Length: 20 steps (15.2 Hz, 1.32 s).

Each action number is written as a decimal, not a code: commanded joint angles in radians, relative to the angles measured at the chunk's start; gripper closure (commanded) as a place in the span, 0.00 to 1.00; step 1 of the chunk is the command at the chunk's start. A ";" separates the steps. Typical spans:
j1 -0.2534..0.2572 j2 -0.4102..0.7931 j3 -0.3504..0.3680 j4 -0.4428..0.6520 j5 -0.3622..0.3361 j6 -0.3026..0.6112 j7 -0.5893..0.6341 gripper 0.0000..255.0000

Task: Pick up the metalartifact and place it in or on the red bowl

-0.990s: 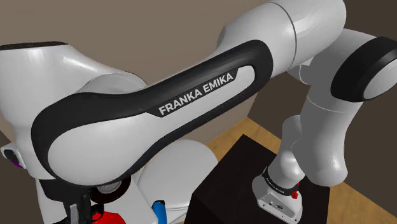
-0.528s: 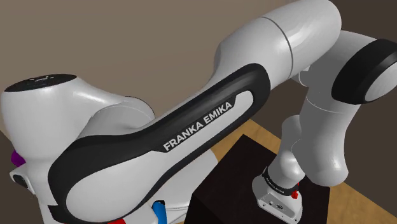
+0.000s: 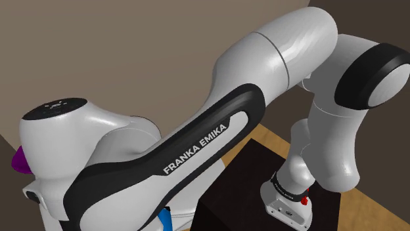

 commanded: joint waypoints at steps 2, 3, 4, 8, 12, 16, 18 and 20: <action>0.000 0.000 0.000 -0.003 0.000 0.003 -0.001 1.00; 0.000 0.000 0.000 -0.003 0.000 0.003 -0.001 1.00; 0.000 0.000 0.000 -0.003 0.000 0.003 -0.001 1.00; 0.000 0.000 0.000 -0.003 0.000 0.003 -0.001 0.00; 0.000 0.000 0.000 -0.003 0.000 0.003 -0.001 0.00; -0.023 -0.057 -0.003 0.048 0.011 -0.107 -0.008 0.00; -0.023 -0.057 -0.003 0.048 0.011 -0.107 -0.008 0.00; -0.023 -0.057 -0.003 0.048 0.011 -0.107 -0.008 0.00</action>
